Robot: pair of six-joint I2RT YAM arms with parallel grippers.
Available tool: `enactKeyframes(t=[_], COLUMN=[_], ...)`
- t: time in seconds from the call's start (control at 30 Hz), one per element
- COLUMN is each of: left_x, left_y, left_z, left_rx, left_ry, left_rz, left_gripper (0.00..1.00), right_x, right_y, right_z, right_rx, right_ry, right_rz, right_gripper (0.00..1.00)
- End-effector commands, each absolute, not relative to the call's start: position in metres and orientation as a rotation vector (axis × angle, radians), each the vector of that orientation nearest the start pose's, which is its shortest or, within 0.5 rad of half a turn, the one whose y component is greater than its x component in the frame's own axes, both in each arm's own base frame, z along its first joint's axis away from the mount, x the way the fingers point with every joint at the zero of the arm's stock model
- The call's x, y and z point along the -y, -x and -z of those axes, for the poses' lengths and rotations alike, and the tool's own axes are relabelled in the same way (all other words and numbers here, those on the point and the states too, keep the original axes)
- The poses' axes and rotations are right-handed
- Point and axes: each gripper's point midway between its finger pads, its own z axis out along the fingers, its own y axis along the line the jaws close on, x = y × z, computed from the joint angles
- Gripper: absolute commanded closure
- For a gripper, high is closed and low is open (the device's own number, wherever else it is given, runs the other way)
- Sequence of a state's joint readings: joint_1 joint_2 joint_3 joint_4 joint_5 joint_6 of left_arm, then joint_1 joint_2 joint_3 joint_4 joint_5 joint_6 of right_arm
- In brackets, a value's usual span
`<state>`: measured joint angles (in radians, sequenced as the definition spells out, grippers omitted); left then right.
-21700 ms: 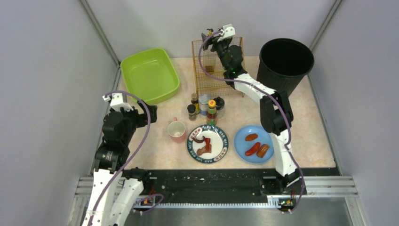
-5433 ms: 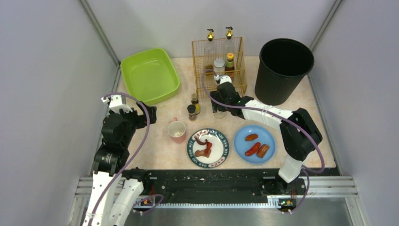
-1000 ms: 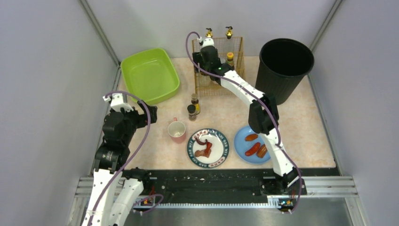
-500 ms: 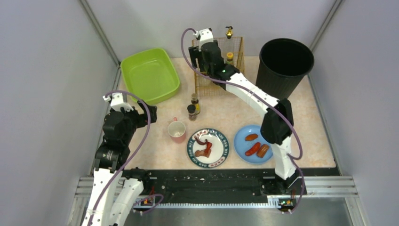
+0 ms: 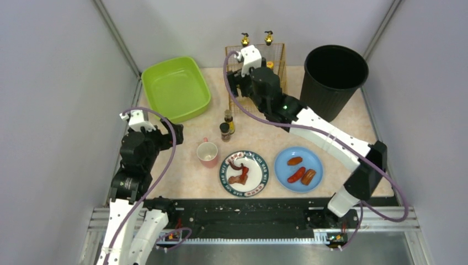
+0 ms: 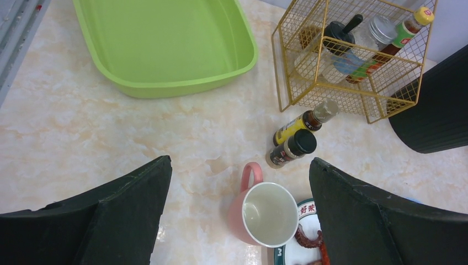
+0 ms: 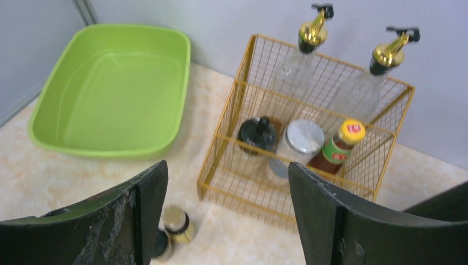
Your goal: Clear the kitchen counter
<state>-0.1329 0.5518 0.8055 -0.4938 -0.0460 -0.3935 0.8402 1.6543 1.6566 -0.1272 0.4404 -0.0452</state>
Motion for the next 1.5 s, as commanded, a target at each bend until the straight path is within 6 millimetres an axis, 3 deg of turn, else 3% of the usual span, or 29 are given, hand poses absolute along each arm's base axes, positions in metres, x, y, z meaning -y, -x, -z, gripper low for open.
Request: enactKeyframes(t=[0.0, 0.1, 0.27, 0.4, 0.6, 0.77, 1.23, 1.47], left_x=[0.040, 0.041, 0.043, 0.043, 0.043, 0.045, 0.047, 0.047], left_y=[-0.251, -0.252, -0.251, -0.251, -0.253, -0.254, -0.252, -0.252], left_z=[-0.280, -0.279, -0.281, -0.281, -0.278, -0.275, -0.278, -0.278], left_rx=[-1.785, -1.789, -1.784, -1.783, -1.795, -1.806, -1.797, -1.794], left_ry=[0.266, 0.264, 0.259, 0.259, 0.263, 0.260, 0.252, 0.249], left_rz=[0.329, 0.332, 0.344, 0.348, 0.340, 0.348, 0.364, 0.367], left_gripper=[0.01, 0.01, 0.01, 0.01, 0.01, 0.01, 0.01, 0.01], right_x=[-0.312, -0.302, -0.299, -0.312, -0.343, -0.363, -0.393, -0.400], right_y=[-0.364, -0.347, -0.327, -0.322, -0.332, -0.344, -0.378, -0.390], right_z=[-0.356, -0.324, -0.292, -0.271, -0.238, -0.228, -0.213, -0.195], right_rx=[-1.673, -1.741, -1.819, -1.867, -1.932, -1.928, -1.922, -1.953], right_ry=[0.438, 0.470, 0.512, 0.517, 0.491, 0.464, 0.413, 0.403], right_rz=[-0.227, -0.228, -0.282, -0.360, -0.430, -0.451, -0.422, -0.377], right_gripper=[0.21, 0.21, 0.21, 0.22, 0.25, 0.25, 0.25, 0.29])
